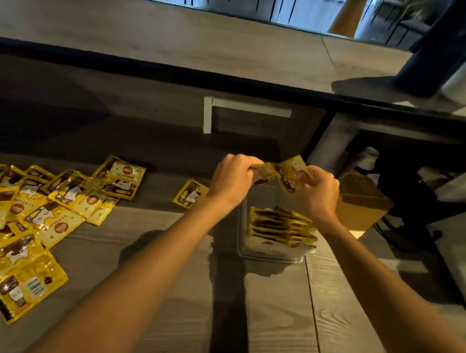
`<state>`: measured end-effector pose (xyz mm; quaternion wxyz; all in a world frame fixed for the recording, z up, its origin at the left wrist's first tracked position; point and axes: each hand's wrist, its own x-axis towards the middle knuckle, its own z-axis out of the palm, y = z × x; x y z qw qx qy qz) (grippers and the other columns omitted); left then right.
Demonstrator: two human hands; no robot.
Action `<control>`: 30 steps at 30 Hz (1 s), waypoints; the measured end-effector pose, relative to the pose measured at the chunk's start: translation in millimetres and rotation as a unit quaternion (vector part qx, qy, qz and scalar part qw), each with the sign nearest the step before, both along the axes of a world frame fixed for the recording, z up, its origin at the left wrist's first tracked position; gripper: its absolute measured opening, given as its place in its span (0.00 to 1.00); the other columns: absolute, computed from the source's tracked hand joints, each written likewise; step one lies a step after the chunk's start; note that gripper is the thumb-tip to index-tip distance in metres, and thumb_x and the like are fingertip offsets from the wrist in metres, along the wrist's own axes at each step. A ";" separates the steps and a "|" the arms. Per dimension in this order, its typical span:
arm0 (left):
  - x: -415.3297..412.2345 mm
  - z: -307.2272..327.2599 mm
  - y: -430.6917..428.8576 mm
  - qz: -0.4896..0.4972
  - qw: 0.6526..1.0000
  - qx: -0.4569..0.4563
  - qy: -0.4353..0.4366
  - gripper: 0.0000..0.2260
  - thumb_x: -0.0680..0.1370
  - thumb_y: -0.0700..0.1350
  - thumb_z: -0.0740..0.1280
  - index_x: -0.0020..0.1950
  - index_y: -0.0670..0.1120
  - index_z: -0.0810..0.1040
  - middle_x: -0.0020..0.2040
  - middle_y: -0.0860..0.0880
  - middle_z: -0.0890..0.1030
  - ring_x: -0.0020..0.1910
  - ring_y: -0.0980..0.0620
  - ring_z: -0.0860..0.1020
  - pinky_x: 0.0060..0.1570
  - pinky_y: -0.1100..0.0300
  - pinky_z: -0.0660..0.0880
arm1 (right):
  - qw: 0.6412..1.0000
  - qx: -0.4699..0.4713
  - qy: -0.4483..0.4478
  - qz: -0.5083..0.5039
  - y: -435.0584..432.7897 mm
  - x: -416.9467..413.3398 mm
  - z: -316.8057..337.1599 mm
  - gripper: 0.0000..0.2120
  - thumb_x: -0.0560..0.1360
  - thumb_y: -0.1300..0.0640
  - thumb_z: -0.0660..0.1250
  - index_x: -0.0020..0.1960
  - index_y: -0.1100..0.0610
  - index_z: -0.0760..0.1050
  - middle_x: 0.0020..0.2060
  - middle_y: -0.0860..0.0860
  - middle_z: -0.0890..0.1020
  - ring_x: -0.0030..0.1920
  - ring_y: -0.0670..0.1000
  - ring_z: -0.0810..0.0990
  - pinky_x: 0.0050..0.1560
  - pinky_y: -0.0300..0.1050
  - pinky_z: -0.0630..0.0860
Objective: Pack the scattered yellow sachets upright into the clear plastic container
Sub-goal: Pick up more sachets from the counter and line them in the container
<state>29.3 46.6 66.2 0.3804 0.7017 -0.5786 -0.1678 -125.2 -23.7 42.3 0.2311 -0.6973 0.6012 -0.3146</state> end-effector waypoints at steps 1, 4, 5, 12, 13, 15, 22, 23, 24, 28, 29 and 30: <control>-7.2 -3.1 -4.8 -0.018 1.000 0.005 -0.002 0.15 0.76 0.33 0.61 0.58 0.43 0.80 0.55 0.42 0.83 0.56 0.44 0.80 0.57 0.53 0.77 | 1.000 0.006 -0.006 0.003 -2.3 -7.6 -3.3 0.06 0.72 0.67 0.66 0.46 0.60 0.80 0.44 0.57 0.84 0.44 0.51 0.80 0.42 0.47 0.77; -23.7 -14.6 -17.0 -0.053 0.998 0.033 -0.006 0.14 0.77 0.34 0.61 0.58 0.42 0.80 0.55 0.42 0.82 0.57 0.44 0.79 0.57 0.51 0.77 | 0.999 0.021 -0.014 0.024 -6.2 -23.7 -9.8 0.09 0.74 0.65 0.65 0.53 0.60 0.79 0.47 0.58 0.84 0.49 0.55 0.81 0.47 0.49 0.79; -27.4 -17.9 -20.3 -0.058 0.997 0.049 -0.008 0.14 0.77 0.35 0.61 0.59 0.42 0.80 0.56 0.41 0.82 0.57 0.43 0.79 0.57 0.51 0.77 | 0.999 0.031 -0.007 0.037 -7.2 -26.8 -11.6 0.10 0.74 0.64 0.65 0.54 0.60 0.79 0.48 0.58 0.84 0.50 0.56 0.81 0.47 0.47 0.78; -30.9 -42.7 -33.3 -0.103 0.974 0.197 -0.044 0.12 0.81 0.41 0.57 0.58 0.41 0.78 0.55 0.39 0.80 0.56 0.41 0.77 0.54 0.50 0.74 | 0.983 0.128 0.050 0.121 -16.4 -31.3 -23.6 0.10 0.77 0.65 0.59 0.49 0.63 0.79 0.43 0.59 0.81 0.49 0.59 0.79 0.49 0.55 0.78; -29.7 -45.4 -34.0 -0.111 0.970 0.209 -0.054 0.11 0.81 0.42 0.57 0.57 0.41 0.77 0.55 0.40 0.80 0.56 0.41 0.77 0.54 0.50 0.74 | 0.979 0.136 0.066 0.138 -17.2 -31.2 -25.7 0.10 0.76 0.66 0.59 0.51 0.64 0.78 0.45 0.60 0.82 0.50 0.60 0.79 0.51 0.56 0.78; -28.5 -48.6 -36.6 -0.137 0.958 0.236 -0.088 0.11 0.82 0.43 0.56 0.55 0.43 0.76 0.54 0.42 0.80 0.56 0.43 0.77 0.57 0.48 0.71 | 0.970 0.141 0.104 0.171 -19.7 -31.7 -30.5 0.12 0.76 0.67 0.58 0.55 0.64 0.77 0.49 0.62 0.82 0.52 0.62 0.79 0.55 0.60 0.76; -26.3 -55.4 -44.4 -0.208 0.916 0.332 -0.088 0.13 0.82 0.43 0.52 0.56 0.42 0.75 0.55 0.41 0.78 0.57 0.43 0.75 0.60 0.46 0.69 | 0.940 0.148 0.186 0.246 -26.6 -37.6 -41.9 0.12 0.80 0.56 0.57 0.57 0.57 0.76 0.55 0.58 0.80 0.59 0.60 0.76 0.65 0.64 0.66; -25.6 -56.5 -44.2 -0.212 0.914 0.339 -0.070 0.13 0.82 0.42 0.52 0.57 0.43 0.75 0.56 0.41 0.78 0.58 0.43 0.75 0.61 0.47 0.69 | 0.936 0.154 0.190 0.252 -27.1 -38.0 -42.0 0.12 0.80 0.55 0.56 0.56 0.57 0.76 0.55 0.58 0.80 0.59 0.60 0.76 0.65 0.64 0.66; -25.3 -56.6 -43.8 -0.214 0.912 0.345 -0.054 0.13 0.82 0.42 0.52 0.58 0.43 0.75 0.57 0.42 0.78 0.58 0.44 0.75 0.60 0.48 0.69 | 0.933 0.161 0.193 0.257 -28.0 -38.3 -42.0 0.12 0.80 0.55 0.55 0.56 0.57 0.76 0.54 0.58 0.80 0.58 0.60 0.76 0.65 0.64 0.66; -24.6 -54.0 -44.0 -0.217 0.914 0.341 -0.021 0.14 0.81 0.41 0.53 0.57 0.43 0.77 0.57 0.41 0.78 0.57 0.44 0.75 0.58 0.48 0.71 | 0.932 0.173 0.187 0.259 -31.5 -38.8 -39.7 0.13 0.81 0.59 0.54 0.55 0.59 0.77 0.54 0.59 0.80 0.57 0.59 0.76 0.66 0.62 0.66; -23.6 -53.9 -44.5 -0.218 0.915 0.339 -0.019 0.14 0.81 0.41 0.53 0.56 0.43 0.77 0.56 0.40 0.79 0.57 0.43 0.75 0.58 0.47 0.71 | 0.934 0.174 0.182 0.255 -32.0 -38.8 -39.2 0.14 0.80 0.60 0.53 0.54 0.60 0.77 0.53 0.59 0.80 0.57 0.59 0.76 0.66 0.62 0.66; -22.4 -54.0 -44.8 -0.219 0.915 0.338 -0.020 0.14 0.81 0.41 0.53 0.55 0.43 0.78 0.55 0.40 0.79 0.57 0.42 0.76 0.59 0.45 0.70 | 0.935 0.175 0.178 0.252 -32.1 -38.5 -39.4 0.14 0.80 0.60 0.53 0.54 0.60 0.77 0.53 0.59 0.80 0.57 0.59 0.76 0.66 0.62 0.66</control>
